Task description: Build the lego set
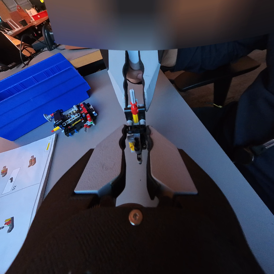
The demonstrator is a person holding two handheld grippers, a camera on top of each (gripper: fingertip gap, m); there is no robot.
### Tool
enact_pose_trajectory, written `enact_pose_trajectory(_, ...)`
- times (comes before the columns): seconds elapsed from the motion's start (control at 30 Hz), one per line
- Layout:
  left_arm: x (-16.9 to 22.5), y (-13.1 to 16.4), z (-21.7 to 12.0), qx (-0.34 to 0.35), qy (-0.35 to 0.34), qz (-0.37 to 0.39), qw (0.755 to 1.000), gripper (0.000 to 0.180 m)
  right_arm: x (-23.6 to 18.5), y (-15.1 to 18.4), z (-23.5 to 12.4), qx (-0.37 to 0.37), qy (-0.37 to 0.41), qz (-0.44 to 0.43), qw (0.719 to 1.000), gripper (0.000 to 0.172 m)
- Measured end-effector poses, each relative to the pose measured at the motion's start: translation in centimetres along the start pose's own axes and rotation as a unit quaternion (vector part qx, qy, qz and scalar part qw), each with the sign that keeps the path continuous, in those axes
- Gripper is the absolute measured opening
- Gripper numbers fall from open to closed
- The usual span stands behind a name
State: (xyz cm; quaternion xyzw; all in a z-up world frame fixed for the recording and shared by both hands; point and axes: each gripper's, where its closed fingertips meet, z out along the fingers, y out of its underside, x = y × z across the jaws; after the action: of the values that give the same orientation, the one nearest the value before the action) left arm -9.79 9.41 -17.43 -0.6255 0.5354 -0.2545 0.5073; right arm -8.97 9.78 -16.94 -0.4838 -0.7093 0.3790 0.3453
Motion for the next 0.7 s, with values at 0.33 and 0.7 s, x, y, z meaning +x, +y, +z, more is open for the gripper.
enact_pose_trajectory(0.33,0.12,-0.04,0.12,0.000,-0.002,0.003,1.000,0.023,-0.06,-0.19,-0.14,0.001,0.006,-0.004,1.000,0.020)
enact_pose_trajectory(0.7,0.39,-0.07,0.06,-0.006,0.013,-0.025,1.000,0.022,-0.27,-0.22,-0.04,0.005,-0.020,0.019,1.000,0.020)
